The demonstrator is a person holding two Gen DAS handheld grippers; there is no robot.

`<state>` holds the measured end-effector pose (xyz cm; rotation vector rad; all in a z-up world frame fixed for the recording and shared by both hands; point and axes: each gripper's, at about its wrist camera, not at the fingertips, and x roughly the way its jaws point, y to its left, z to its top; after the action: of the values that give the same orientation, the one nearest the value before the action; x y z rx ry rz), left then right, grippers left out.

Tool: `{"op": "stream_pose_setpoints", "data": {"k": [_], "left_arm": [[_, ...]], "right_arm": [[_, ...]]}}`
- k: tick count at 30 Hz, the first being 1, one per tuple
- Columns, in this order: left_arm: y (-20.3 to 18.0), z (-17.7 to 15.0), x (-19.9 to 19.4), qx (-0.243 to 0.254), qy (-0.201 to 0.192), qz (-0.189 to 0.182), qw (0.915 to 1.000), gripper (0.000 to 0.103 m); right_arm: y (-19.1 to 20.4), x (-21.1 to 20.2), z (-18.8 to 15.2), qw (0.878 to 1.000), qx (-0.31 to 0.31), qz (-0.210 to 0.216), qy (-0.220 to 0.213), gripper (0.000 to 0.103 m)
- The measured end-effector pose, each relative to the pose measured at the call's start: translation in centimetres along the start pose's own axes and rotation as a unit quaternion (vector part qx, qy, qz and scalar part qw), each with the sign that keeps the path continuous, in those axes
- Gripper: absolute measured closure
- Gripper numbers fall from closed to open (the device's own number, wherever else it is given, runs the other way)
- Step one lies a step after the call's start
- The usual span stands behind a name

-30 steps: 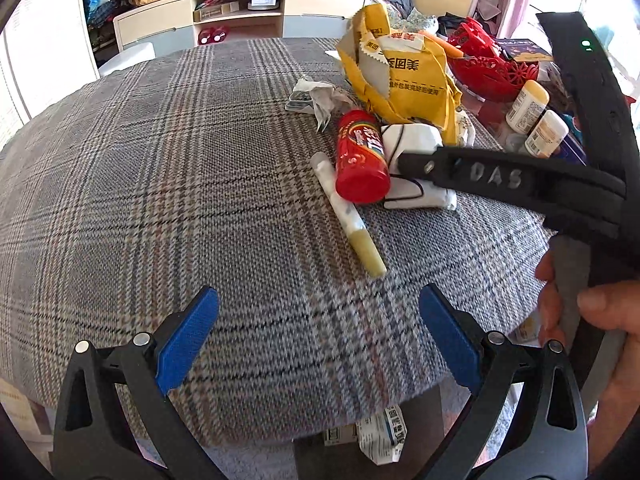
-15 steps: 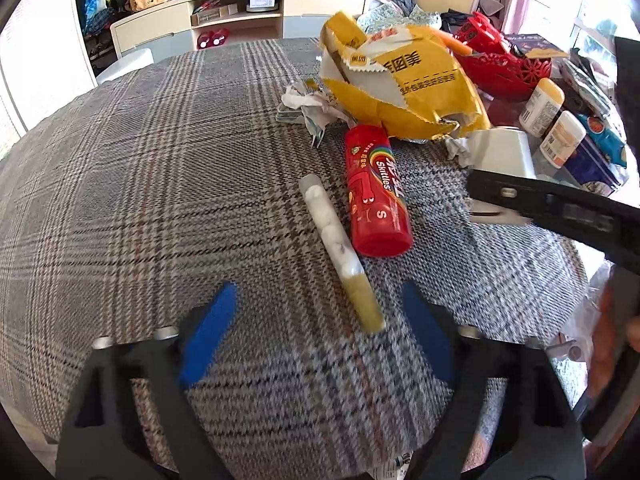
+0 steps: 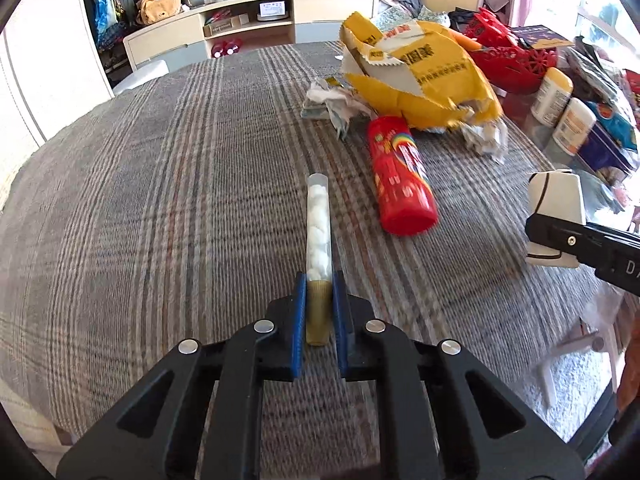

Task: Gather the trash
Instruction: 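Carry tube and paper cup down to the black bin and open both tools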

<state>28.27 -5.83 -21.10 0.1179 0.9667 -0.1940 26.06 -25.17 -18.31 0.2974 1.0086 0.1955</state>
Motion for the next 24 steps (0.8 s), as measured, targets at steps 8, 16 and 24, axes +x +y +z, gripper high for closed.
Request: {"op": "stream_pose_setpoints", "data": {"k": [8,16,24], "left_arm": [[-0.9,-5.4,-3.9,0.000,0.010,-0.035,0.9993,0.092],[-2.4,-11.7,-7.9,-0.007,0.019,-0.080,0.9966,0.092],[-3.0,-17.1,-7.5,-0.020,0.057,-0.102,0.9930,0.092]], "right_arm": [[1.7,-2.5,-4.4,1.000,-0.003,0.000,0.003,0.066],[3.3,-4.9,-10.3,1.000,-0.006,-0.001,0.013,0.066],[4.3,-5.1,-15.6,0.999,-0.011,-0.019,0.028,0.066]]}}
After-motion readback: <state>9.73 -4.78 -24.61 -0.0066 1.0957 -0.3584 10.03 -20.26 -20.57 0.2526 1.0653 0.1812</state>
